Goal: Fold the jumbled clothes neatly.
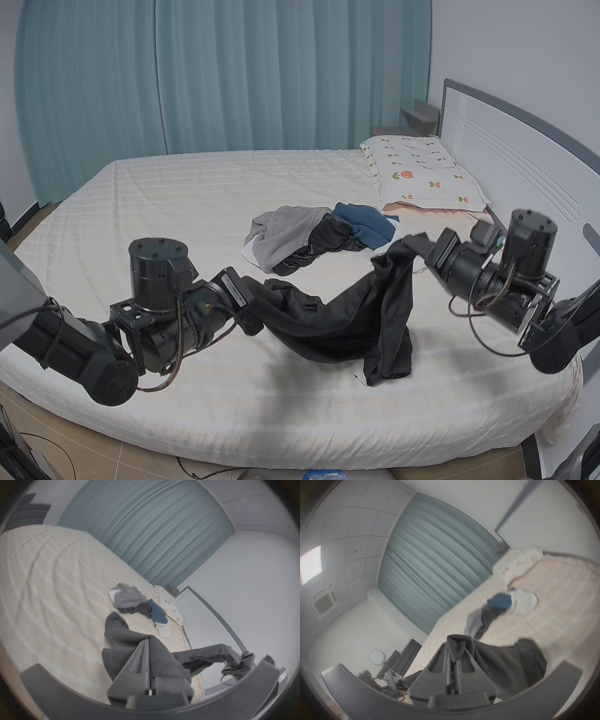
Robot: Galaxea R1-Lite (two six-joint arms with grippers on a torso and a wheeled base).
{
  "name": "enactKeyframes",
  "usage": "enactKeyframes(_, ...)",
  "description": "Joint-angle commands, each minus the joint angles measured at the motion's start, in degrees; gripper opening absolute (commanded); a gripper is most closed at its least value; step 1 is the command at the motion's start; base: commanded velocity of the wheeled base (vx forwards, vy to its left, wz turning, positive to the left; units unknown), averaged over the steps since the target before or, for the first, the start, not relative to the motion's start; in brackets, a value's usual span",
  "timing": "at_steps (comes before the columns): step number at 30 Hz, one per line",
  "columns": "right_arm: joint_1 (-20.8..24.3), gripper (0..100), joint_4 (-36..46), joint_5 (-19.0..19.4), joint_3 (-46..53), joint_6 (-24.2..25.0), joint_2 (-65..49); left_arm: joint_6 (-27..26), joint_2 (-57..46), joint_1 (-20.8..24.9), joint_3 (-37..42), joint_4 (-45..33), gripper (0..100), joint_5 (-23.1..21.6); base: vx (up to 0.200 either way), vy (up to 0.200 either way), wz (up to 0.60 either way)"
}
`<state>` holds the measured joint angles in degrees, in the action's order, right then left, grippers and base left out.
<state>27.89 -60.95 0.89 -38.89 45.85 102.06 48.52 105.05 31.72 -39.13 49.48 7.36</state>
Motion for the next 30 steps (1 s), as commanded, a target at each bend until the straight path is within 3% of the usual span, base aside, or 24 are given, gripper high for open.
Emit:
enactKeyframes(1, 5.15, 0, -2.50, -1.77, 4.08, 6.71, 7.19, 4.92, 1.65, 4.49, 7.32, 0.97, 0, -2.27, 0.000, 0.000, 0.00)
enactKeyframes(3, 4.98, 0, -2.68, -3.61, 4.43, 6.27, 7.36, 5.09, 1.56, 4.49, 8.46, 1.67, 0, -2.27, 0.000, 0.000, 0.00)
enactKeyframes(10, 4.01, 0, -3.12, -4.32, 4.96, 6.27, 7.28, 5.18, 3.32, 4.58, 10.13, 2.37, 0, -2.35, 0.000, 0.000, 0.00)
enactKeyframes(16, 3.84, 0, -3.21, -4.41, 5.58, 6.18, 6.75, 6.41, 2.97, 4.49, 10.22, 2.46, 0, -2.62, -0.200, 0.000, 0.00)
enactKeyframes(30, 3.92, 0, -3.21, -4.41, 5.84, 6.18, 8.07, 6.76, 2.71, 4.40, 9.69, 2.55, 0, -2.79, 0.000, 0.000, 0.00)
